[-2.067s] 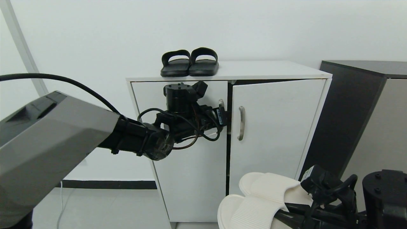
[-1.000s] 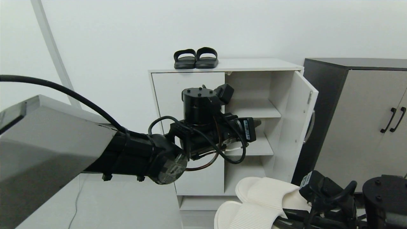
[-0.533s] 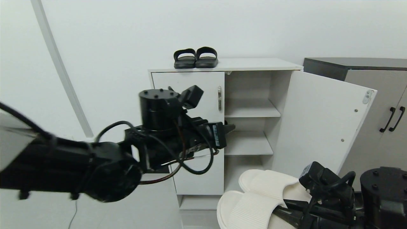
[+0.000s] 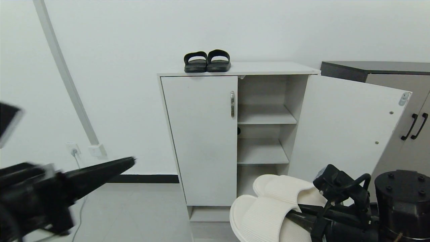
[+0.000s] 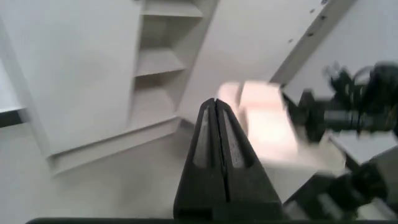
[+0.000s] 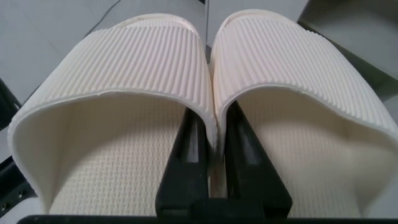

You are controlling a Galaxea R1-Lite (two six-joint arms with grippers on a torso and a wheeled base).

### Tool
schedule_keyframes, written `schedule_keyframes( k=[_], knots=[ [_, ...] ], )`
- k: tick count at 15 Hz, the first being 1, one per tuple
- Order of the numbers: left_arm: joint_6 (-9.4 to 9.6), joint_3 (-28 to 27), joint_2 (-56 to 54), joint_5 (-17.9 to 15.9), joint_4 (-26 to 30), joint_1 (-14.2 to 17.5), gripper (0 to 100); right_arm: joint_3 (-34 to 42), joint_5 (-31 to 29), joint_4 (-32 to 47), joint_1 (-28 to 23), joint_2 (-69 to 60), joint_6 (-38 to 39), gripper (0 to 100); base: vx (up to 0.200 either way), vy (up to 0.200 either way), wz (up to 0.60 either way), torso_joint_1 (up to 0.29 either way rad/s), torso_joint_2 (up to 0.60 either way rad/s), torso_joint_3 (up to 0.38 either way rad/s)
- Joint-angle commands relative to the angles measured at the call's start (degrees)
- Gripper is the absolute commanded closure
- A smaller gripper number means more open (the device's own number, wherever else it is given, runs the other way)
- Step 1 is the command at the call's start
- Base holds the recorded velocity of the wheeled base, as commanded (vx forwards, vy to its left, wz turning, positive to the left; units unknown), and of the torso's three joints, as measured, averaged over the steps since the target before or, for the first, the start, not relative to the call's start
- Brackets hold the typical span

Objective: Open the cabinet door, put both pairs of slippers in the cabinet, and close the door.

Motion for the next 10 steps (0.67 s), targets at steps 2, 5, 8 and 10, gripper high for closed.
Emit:
schedule_keyframes(
  k=[2, 5, 8, 10],
  knots=[
    [8.21, 7.57, -37.01, 5.02, 26.90, 19.08, 100, -2.12, -0.67, -0.05, -1.38, 3.63, 0.38, 100, 0.000, 0.000, 0.00, 0.000, 0.00, 0.000],
    [10.76, 15.74, -44.66, 9.15, 26.46, 26.55, 100, -5.02, -5.95, -0.66, -1.47, 8.29, 3.81, 100, 0.000, 0.000, 0.00, 0.000, 0.00, 0.000],
    [16.21, 23.74, -48.97, 10.90, 22.50, 30.33, 100, -7.30, -9.29, -2.33, -1.47, 11.45, 5.48, 100, 0.000, 0.000, 0.00, 0.000, 0.00, 0.000],
    [16.65, 32.00, -49.23, 13.98, 11.17, 30.15, 100, -7.83, -11.40, -2.60, -1.38, 12.86, 6.10, 100, 0.000, 0.000, 0.00, 0.000, 0.00, 0.000]
  ],
)
